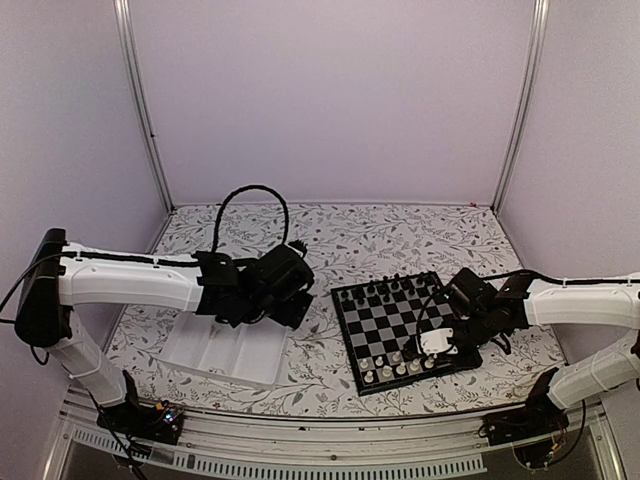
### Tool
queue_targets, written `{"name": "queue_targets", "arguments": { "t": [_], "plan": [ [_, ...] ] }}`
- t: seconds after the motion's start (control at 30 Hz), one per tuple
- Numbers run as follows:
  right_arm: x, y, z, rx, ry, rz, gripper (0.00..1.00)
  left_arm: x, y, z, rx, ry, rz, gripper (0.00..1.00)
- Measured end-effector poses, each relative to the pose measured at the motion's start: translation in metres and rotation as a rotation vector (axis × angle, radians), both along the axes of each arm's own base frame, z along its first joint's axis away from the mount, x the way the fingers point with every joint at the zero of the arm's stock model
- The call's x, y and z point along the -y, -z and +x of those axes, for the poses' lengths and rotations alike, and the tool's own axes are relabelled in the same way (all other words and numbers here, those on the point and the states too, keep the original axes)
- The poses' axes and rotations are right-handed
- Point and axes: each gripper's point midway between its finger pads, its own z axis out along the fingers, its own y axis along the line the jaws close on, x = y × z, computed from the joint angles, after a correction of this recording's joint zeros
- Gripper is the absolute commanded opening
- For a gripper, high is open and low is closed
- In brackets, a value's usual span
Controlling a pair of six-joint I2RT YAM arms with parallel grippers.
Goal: Set up the chess pieces on the board
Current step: Adjust the chess piece on the chessboard, then pick up the chess piece from the storage box.
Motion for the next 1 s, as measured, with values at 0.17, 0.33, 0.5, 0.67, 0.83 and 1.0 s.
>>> {"name": "queue_targets", "arguments": {
  "t": [0.17,0.33,0.5,0.67,0.83,1.0],
  "plan": [
    [0.006,-0.008,-0.002,0.021,0.01,-0.004,0.25,-0.013,0.001,-0.003,-0.048,-0.061,0.016,0.68],
    [0.018,-0.034,-0.002,0.111,0.024,0.018,0.35,-0.055,0.011,-0.006,-0.162,-0.211,0.072,0.68],
    [0.034,-0.058,0.019,0.163,0.127,0.036,0.46,-0.105,0.041,-0.026,-0.315,-0.319,0.146,0.58],
    [0.041,-0.118,0.075,0.291,0.321,0.172,0.79,-0.14,0.052,-0.033,-0.405,-0.39,0.118,0.38],
    [0.04,-0.159,0.112,0.323,0.446,0.313,0.63,-0.161,0.062,-0.029,-0.462,-0.423,0.07,0.32],
    [0.023,-0.15,0.112,0.215,0.448,0.369,0.55,-0.162,0.072,-0.024,-0.479,-0.387,0.054,0.32]
  ]
}}
